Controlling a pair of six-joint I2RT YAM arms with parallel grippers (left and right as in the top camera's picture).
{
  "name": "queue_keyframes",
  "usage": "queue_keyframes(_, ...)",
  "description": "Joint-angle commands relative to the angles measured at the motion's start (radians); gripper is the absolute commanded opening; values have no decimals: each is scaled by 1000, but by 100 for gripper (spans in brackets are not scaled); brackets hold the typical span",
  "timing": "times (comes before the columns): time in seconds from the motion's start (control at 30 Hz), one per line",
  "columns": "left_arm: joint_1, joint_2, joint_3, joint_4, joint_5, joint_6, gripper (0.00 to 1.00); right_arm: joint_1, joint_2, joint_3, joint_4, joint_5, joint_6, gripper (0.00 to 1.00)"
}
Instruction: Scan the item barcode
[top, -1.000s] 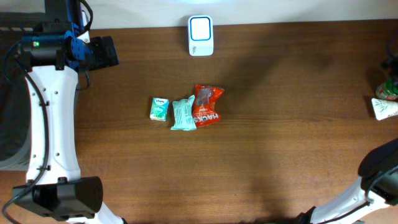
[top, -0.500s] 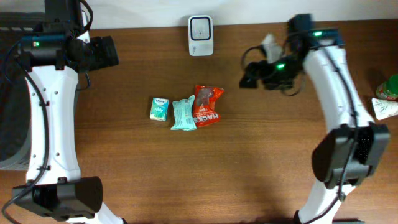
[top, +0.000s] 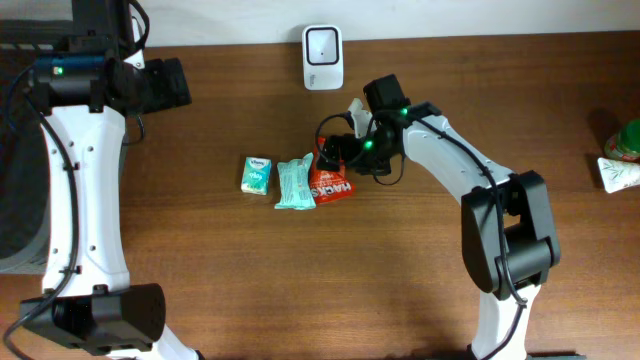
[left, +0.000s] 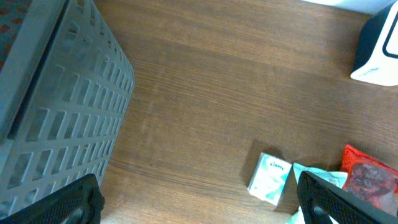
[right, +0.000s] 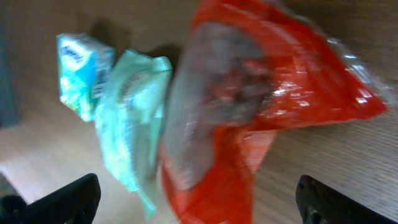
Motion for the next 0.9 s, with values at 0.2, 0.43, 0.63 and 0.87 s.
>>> queue_keyframes(0.2,1,-2,14,-1,-7,-12,99,11,84,-71,124,0,166,99)
queue_keyframes(0.43,1,-2,14,-1,-7,-12,99,12,87,-61,145,-3,156,17)
queue_keyframes(0.63,1,-2,14,-1,-7,-12,99,-6,73,145,-71,133,48,4)
queue_keyframes(0.87,1,-2,14,-1,-7,-12,99,59,72,472,-536,991,69,4)
